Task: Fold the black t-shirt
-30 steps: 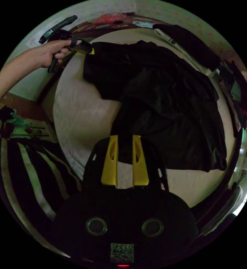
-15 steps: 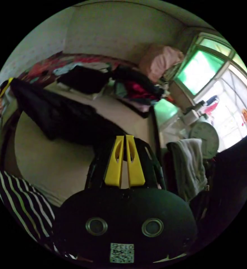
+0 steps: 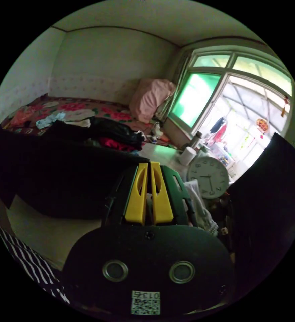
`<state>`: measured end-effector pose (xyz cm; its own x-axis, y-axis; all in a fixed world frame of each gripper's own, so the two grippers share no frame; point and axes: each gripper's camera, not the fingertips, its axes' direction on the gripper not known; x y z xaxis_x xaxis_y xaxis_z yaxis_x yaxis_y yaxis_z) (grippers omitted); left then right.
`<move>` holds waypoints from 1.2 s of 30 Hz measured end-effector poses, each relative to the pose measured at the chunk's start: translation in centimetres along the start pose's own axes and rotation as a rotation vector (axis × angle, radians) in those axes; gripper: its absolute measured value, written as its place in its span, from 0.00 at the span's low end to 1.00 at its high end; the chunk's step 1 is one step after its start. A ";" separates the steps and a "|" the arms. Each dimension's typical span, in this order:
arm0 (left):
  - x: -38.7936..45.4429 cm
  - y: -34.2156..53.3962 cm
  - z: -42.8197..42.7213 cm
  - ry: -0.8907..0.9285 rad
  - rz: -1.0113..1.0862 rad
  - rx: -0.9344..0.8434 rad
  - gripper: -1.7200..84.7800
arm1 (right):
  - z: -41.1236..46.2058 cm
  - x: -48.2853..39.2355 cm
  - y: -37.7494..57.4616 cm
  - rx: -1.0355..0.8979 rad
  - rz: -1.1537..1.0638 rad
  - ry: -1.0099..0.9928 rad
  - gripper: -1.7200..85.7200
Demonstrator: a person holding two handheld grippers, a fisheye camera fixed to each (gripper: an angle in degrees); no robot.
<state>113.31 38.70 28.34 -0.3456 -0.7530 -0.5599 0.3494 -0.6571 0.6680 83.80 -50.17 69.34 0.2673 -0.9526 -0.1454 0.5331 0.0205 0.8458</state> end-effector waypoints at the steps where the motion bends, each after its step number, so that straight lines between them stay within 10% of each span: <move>1: -1.1 -0.6 1.1 0.006 -0.068 -0.007 0.02 | 0.7 -0.2 -0.5 -0.012 -0.009 -0.013 0.03; 16: 4.0 -6.9 -2.3 0.054 0.223 0.141 0.02 | -2.9 3.8 -6.7 0.336 0.051 -0.117 0.03; 36: -16.9 17.9 7.3 -0.255 -0.643 -0.374 0.02 | 22.0 -12.9 9.1 -0.640 -0.201 -0.188 0.03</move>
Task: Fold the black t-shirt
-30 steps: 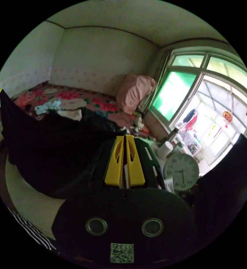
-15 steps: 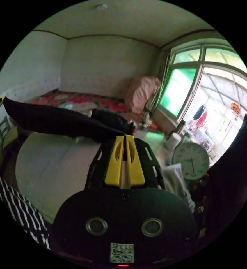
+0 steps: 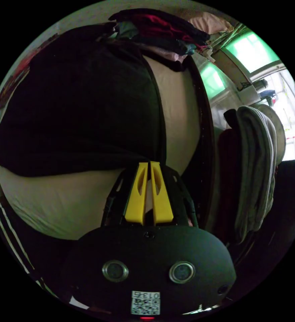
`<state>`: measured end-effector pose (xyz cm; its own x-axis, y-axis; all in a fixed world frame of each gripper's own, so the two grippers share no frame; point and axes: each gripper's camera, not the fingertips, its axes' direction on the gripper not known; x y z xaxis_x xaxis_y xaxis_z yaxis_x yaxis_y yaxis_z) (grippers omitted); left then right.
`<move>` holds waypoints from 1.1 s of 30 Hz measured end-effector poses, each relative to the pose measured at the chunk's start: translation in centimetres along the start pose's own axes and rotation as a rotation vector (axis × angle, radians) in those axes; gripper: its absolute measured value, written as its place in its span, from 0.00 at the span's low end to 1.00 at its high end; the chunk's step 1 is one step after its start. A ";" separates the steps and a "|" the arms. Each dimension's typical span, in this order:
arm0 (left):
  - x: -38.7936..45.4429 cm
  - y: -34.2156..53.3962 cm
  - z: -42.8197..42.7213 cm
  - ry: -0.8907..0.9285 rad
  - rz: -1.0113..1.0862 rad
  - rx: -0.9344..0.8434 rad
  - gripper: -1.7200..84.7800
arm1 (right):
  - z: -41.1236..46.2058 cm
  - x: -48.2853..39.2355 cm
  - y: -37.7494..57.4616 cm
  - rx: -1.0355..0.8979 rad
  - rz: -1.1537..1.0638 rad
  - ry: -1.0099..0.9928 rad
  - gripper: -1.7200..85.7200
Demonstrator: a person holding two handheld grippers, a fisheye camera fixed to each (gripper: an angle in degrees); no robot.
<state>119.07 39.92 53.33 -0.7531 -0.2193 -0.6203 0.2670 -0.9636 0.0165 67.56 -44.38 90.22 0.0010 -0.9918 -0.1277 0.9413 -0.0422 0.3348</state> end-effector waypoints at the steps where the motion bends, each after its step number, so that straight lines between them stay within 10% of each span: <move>1: 0.3 -0.1 0.5 -0.022 0.019 -0.006 0.02 | 0.1 -0.1 -0.3 -0.001 -0.006 -0.002 0.03; 16: 9.7 3.5 10.0 -0.598 0.372 -0.005 0.11 | -2.5 -5.0 -3.9 0.050 -0.010 0.055 0.11; 26: 17.0 10.9 31.7 -0.566 0.880 -0.534 0.14 | -6.9 -24.2 -8.1 0.254 -0.695 -0.344 0.11; 33: 18.4 11.8 40.0 -0.690 1.046 -0.668 0.14 | -5.9 -31.7 -10.5 0.261 -0.988 -0.277 0.10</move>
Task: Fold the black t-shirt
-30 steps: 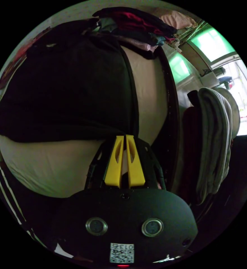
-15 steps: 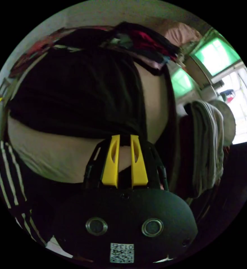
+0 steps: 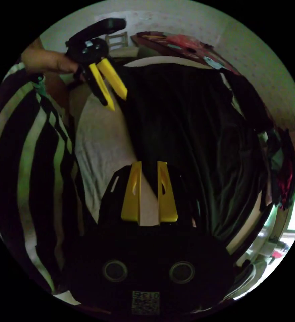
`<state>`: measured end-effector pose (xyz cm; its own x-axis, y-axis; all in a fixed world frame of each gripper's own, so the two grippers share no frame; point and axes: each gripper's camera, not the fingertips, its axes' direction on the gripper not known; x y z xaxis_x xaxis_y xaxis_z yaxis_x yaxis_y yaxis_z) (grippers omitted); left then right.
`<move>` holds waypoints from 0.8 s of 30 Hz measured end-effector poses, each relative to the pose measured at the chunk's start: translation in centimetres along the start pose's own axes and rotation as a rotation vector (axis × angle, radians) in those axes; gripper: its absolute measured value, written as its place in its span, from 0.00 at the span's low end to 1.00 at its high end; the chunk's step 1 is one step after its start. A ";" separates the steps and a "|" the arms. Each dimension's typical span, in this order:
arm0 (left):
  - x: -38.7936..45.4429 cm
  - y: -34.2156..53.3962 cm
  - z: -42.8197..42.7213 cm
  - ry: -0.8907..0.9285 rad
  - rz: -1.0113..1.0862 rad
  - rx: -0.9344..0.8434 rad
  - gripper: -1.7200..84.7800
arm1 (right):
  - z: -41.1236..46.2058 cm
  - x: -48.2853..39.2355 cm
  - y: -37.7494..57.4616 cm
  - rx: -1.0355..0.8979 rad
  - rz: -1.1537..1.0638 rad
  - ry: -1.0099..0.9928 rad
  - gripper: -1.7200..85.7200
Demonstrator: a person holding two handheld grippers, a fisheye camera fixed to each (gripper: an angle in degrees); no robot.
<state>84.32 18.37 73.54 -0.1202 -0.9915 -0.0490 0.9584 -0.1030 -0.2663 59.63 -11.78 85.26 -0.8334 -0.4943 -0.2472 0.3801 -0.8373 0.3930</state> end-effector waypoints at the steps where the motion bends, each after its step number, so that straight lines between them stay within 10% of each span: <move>1: 0.0 -0.9 0.4 -0.017 0.010 -0.013 0.13 | 0.4 0.1 -0.3 -0.014 -0.010 0.005 0.10; 11: -1.6 -8.8 -0.1 -0.074 0.182 -0.154 0.03 | -0.5 6.9 -4.5 0.024 0.061 0.102 0.03; 19: -12.7 -11.2 -3.5 0.081 -0.439 0.179 0.09 | 0.1 20.3 -6.3 0.065 0.564 0.008 0.07; 24: -7.9 -9.5 -2.9 0.029 -0.260 0.245 0.14 | -0.2 16.0 -5.8 0.174 0.364 -0.034 0.10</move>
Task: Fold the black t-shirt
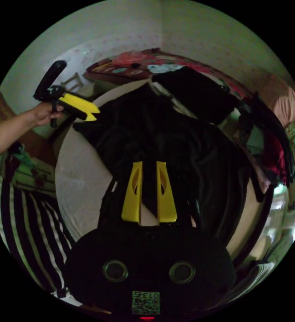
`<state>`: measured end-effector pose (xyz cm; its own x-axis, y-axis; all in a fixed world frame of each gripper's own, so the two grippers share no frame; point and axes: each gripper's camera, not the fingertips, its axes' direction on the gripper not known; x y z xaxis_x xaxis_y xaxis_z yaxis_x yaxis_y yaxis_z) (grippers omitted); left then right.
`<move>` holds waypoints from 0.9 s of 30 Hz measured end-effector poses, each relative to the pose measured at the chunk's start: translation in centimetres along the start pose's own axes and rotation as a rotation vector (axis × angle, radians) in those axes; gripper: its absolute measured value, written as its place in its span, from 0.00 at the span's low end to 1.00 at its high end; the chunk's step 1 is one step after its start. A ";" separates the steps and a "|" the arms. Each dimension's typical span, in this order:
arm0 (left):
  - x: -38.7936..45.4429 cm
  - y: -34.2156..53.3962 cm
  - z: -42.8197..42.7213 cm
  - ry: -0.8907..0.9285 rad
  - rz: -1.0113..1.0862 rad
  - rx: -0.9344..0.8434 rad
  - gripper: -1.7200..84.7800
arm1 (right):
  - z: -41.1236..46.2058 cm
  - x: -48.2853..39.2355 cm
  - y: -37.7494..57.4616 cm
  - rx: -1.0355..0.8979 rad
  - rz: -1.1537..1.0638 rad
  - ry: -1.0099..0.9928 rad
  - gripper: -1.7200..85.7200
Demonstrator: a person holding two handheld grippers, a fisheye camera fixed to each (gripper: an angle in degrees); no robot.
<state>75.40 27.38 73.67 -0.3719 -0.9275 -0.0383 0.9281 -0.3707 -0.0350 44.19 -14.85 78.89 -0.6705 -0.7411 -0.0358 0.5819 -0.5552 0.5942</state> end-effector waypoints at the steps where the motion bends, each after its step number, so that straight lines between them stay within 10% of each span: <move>1: 1.5 0.5 0.9 -0.008 0.044 -0.012 0.15 | 0.5 -0.7 0.2 -0.006 -0.030 -0.006 0.11; 9: 3.1 0.1 6.9 -0.155 -0.023 -0.189 0.05 | 7.9 -1.0 -0.3 -0.211 0.005 -0.075 0.06; 27: 4.8 6.3 1.4 0.214 0.078 -0.252 0.02 | 0.7 -0.7 10.0 -0.008 0.107 -0.435 0.02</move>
<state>79.47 20.57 74.65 -0.3197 -0.9117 -0.2582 0.9303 -0.2503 -0.2682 50.21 -19.63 85.39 -0.7367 -0.5677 0.3674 0.6606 -0.4882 0.5703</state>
